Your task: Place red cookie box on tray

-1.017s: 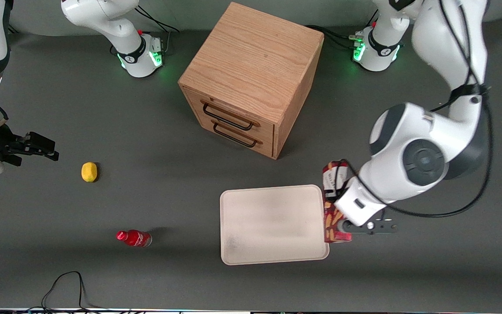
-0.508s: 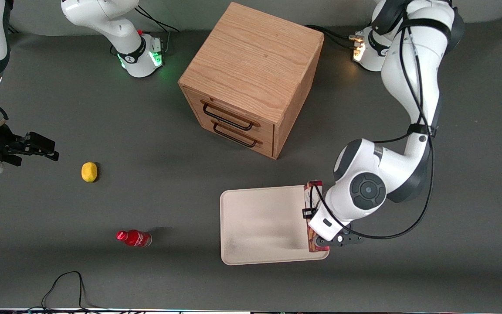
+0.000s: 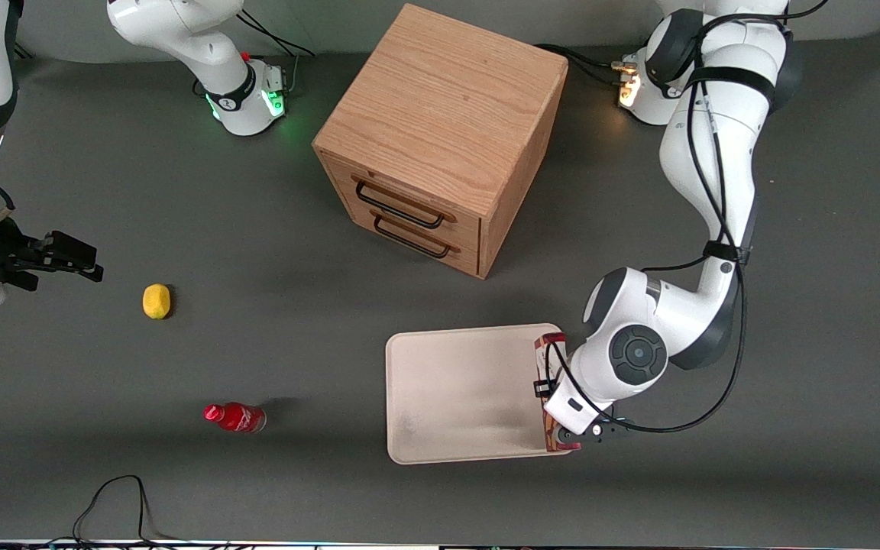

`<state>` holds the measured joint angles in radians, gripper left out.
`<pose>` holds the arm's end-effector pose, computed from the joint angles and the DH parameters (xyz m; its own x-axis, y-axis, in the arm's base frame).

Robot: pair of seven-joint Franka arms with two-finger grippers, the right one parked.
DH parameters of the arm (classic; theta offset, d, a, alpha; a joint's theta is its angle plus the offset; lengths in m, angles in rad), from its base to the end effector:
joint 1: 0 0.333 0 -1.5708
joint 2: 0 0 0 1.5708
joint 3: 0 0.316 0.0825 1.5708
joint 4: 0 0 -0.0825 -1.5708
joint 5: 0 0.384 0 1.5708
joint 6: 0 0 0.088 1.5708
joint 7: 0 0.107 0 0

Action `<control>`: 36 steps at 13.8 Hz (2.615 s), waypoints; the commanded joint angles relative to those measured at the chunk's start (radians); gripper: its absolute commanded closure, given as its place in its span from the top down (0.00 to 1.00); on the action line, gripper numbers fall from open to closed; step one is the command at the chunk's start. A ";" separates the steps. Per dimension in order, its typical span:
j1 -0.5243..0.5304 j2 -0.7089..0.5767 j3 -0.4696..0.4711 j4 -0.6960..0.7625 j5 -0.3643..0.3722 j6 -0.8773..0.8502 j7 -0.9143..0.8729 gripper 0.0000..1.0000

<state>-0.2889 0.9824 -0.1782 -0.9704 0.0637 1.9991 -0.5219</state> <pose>0.7285 -0.3031 0.2764 0.9936 0.1125 0.0046 0.1114 -0.9882 0.1048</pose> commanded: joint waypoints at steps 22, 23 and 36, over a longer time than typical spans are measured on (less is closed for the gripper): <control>0.025 -0.226 0.003 -0.123 0.031 -0.186 -0.003 1.00; 0.027 -0.284 0.003 -0.173 0.030 -0.191 0.000 1.00; 0.351 -0.876 0.003 -0.642 0.016 -0.388 0.413 1.00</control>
<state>-0.0056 0.1599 -0.1666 -1.5719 0.0860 1.6418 -0.2085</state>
